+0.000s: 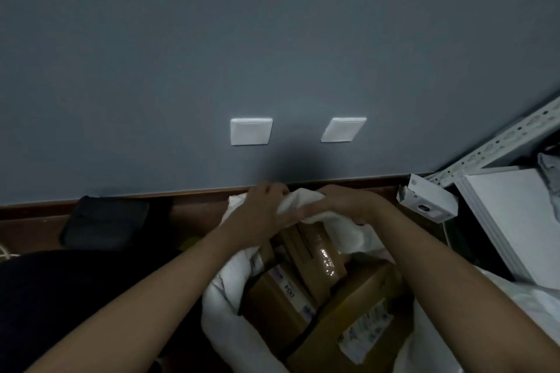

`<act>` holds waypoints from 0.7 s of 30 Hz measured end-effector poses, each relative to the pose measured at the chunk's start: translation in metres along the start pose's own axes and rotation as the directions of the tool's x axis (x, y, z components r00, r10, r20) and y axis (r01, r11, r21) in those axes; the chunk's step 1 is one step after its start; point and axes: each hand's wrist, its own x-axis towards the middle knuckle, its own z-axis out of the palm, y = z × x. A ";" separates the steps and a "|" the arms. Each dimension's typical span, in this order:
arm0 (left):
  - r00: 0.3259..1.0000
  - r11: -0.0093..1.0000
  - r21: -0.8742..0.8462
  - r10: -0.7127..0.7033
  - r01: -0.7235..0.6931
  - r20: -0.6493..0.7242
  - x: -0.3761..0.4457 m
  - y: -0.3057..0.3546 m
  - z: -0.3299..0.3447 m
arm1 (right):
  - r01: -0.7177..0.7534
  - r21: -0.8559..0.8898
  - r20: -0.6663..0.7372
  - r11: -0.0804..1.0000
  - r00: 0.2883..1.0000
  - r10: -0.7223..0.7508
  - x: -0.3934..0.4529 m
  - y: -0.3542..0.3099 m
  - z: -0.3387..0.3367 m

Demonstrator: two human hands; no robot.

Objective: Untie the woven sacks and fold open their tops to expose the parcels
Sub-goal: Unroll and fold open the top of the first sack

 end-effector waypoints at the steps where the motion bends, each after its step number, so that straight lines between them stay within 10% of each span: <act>1: 0.994 0.994 0.027 0.103 -0.102 -0.044 -0.001 -0.002 0.004 | 0.000 0.047 0.017 0.999 1.000 -0.001 0.001 -0.001 -0.005; 6: 0.968 0.937 -0.278 -0.164 0.212 0.188 0.027 -0.023 -0.027 | 0.184 -0.353 -0.147 0.917 0.957 -0.249 -0.001 0.006 -0.022; 9: 0.973 0.988 0.081 -0.143 0.131 0.181 0.038 -0.009 -0.023 | 0.179 -0.112 -0.157 0.977 0.968 -0.195 0.005 0.018 -0.014; 13: 0.979 0.979 0.125 0.144 -0.162 0.144 0.045 0.009 0.012 | 0.268 0.212 -0.234 0.940 0.948 -0.217 0.021 0.033 -0.003; 17: 0.962 0.960 -0.156 -0.203 0.232 0.182 0.073 -0.004 -0.007 | 0.147 -0.116 -0.246 0.982 0.954 -0.172 0.001 0.040 -0.024; 21: 0.966 0.938 0.332 -0.173 0.103 0.192 0.082 0.006 -0.002 | 0.023 0.187 -0.245 0.982 0.969 0.024 0.008 0.066 -0.009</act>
